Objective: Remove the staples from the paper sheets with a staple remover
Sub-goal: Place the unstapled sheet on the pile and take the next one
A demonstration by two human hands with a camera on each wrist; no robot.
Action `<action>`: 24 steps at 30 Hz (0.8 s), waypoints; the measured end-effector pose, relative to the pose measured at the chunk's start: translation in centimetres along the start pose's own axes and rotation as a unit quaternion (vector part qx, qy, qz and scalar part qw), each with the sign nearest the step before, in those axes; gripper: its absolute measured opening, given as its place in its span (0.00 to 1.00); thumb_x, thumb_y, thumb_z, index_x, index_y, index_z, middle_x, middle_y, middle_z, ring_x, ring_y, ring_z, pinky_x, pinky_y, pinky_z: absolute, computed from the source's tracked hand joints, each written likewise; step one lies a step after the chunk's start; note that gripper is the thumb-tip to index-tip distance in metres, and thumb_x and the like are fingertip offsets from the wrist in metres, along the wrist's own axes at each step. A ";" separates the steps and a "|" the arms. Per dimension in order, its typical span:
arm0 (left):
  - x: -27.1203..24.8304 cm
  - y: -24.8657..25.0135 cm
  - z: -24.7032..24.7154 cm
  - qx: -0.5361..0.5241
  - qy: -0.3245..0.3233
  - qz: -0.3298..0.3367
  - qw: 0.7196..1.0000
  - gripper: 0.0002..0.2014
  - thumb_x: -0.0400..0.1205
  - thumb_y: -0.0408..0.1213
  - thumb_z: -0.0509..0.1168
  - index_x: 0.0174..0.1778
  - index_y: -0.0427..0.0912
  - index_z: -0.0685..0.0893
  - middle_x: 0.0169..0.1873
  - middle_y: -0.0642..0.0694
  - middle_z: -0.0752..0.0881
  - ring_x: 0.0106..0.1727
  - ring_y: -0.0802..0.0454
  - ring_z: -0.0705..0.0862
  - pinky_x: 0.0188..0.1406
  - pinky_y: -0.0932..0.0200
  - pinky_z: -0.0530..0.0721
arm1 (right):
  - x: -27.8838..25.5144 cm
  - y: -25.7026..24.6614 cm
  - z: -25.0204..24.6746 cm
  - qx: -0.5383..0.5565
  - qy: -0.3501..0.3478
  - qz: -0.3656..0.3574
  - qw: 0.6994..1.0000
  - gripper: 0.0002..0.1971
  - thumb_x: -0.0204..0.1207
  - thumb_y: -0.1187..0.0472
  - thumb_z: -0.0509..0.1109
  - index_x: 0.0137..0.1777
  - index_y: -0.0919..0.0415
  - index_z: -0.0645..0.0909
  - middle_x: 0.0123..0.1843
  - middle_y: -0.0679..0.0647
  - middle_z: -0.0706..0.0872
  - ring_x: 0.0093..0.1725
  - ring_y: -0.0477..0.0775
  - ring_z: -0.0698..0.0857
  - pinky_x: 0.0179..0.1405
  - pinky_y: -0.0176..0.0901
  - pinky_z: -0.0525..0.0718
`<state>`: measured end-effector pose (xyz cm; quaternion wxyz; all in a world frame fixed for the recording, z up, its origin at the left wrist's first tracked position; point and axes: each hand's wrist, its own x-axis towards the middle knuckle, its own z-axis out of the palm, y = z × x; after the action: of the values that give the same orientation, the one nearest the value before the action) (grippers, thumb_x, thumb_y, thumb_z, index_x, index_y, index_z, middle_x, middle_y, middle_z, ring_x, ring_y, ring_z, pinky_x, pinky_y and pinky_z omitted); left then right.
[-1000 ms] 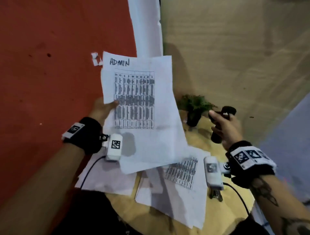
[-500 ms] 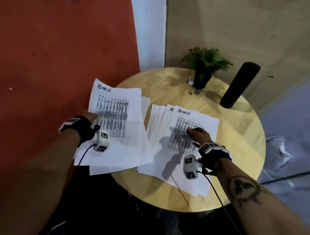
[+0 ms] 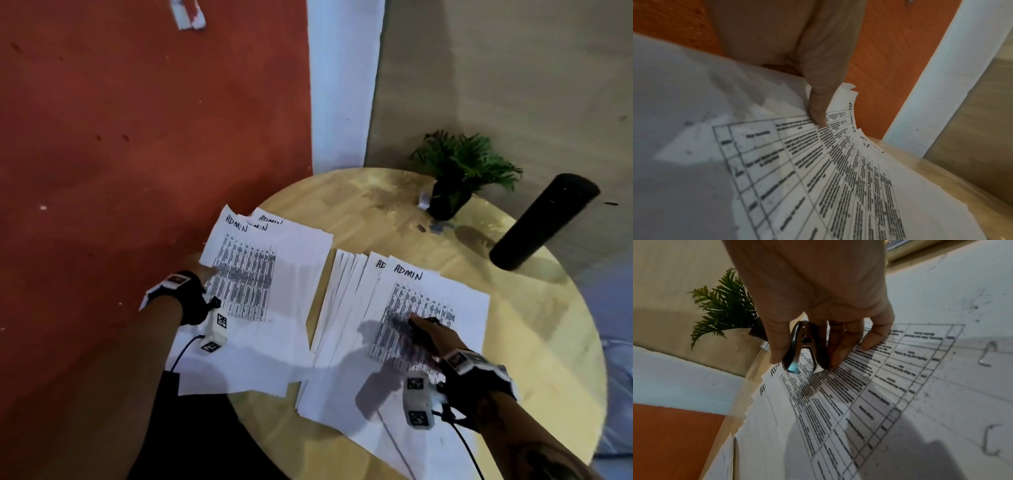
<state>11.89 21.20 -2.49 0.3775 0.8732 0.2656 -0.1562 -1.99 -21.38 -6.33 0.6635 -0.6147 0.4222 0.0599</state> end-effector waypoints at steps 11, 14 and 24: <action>-8.2 5.2 12.3 0.154 -0.039 0.198 0.967 0.27 0.76 0.49 0.71 0.70 0.45 0.76 0.69 0.39 0.77 0.70 0.40 0.75 0.69 0.47 0.75 | 0.4 0.6 -0.8 -0.032 -0.034 -0.004 0.999 0.09 0.72 0.58 0.75 0.35 0.60 0.82 0.24 0.53 0.84 0.25 0.50 0.78 0.16 0.29 0.69; -10.6 6.5 17.5 0.126 -0.121 0.160 0.971 0.28 0.77 0.49 0.70 0.70 0.40 0.76 0.70 0.37 0.78 0.70 0.39 0.76 0.69 0.49 0.76 | 0.8 1.6 -2.2 -0.081 -0.003 -0.057 0.995 0.10 0.69 0.56 0.78 0.33 0.61 0.84 0.22 0.52 0.83 0.22 0.50 0.79 0.22 0.35 0.76; -12.1 5.7 22.6 0.176 -0.053 0.143 0.973 0.38 0.73 0.49 0.74 0.76 0.35 0.69 0.76 0.34 0.67 0.78 0.39 0.66 0.75 0.50 0.67 | 0.7 3.8 -4.5 -0.103 -0.035 -0.100 0.989 0.14 0.75 0.57 0.73 0.29 0.57 0.78 0.28 0.54 0.81 0.34 0.55 0.79 0.43 0.46 0.72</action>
<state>3.80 -3.05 -8.57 0.2499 0.9454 0.0862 -0.1908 -6.03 -24.71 -9.18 0.6136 -0.7167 0.3265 0.0577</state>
